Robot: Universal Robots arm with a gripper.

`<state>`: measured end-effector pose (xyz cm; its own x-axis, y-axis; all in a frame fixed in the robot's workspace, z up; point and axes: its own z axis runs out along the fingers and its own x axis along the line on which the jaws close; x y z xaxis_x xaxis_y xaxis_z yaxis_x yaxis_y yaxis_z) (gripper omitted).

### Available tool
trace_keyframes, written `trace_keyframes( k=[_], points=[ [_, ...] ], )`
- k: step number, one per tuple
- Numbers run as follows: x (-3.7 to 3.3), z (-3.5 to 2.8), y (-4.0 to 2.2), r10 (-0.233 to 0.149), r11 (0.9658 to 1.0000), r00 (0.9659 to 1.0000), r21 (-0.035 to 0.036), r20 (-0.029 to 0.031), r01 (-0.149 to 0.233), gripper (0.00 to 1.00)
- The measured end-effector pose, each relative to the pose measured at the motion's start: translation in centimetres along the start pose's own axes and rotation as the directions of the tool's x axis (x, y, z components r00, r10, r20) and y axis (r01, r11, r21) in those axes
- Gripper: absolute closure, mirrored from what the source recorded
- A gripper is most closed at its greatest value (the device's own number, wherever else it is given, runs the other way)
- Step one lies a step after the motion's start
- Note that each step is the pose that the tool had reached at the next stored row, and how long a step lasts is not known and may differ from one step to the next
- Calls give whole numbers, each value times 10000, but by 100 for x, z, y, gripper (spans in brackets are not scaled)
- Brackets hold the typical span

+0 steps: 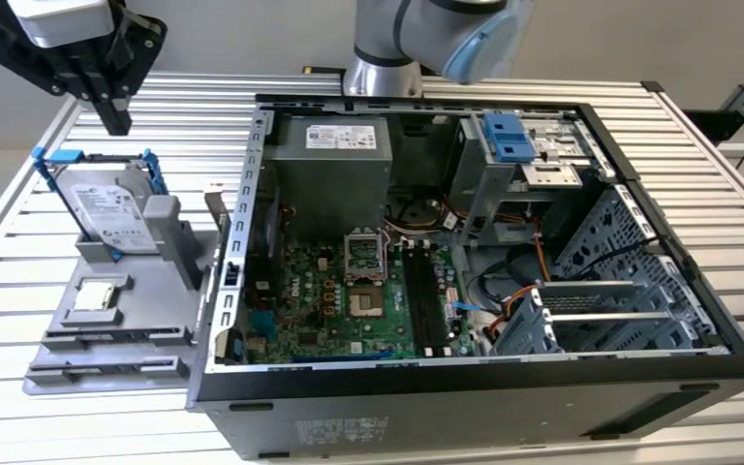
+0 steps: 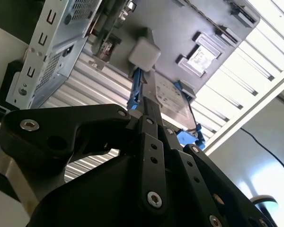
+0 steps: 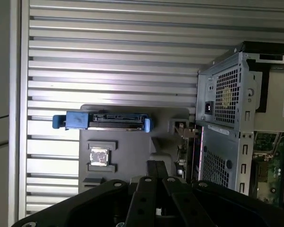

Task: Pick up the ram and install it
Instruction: 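Reach for the ram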

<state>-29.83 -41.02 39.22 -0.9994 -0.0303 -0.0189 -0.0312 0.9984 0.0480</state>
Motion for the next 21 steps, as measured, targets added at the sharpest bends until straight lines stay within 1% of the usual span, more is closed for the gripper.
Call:
trace_keyframes(
  k=[21],
  points=[
    [359,-1,9,-111,9999,9999,1,-5,111,100]
  ],
)
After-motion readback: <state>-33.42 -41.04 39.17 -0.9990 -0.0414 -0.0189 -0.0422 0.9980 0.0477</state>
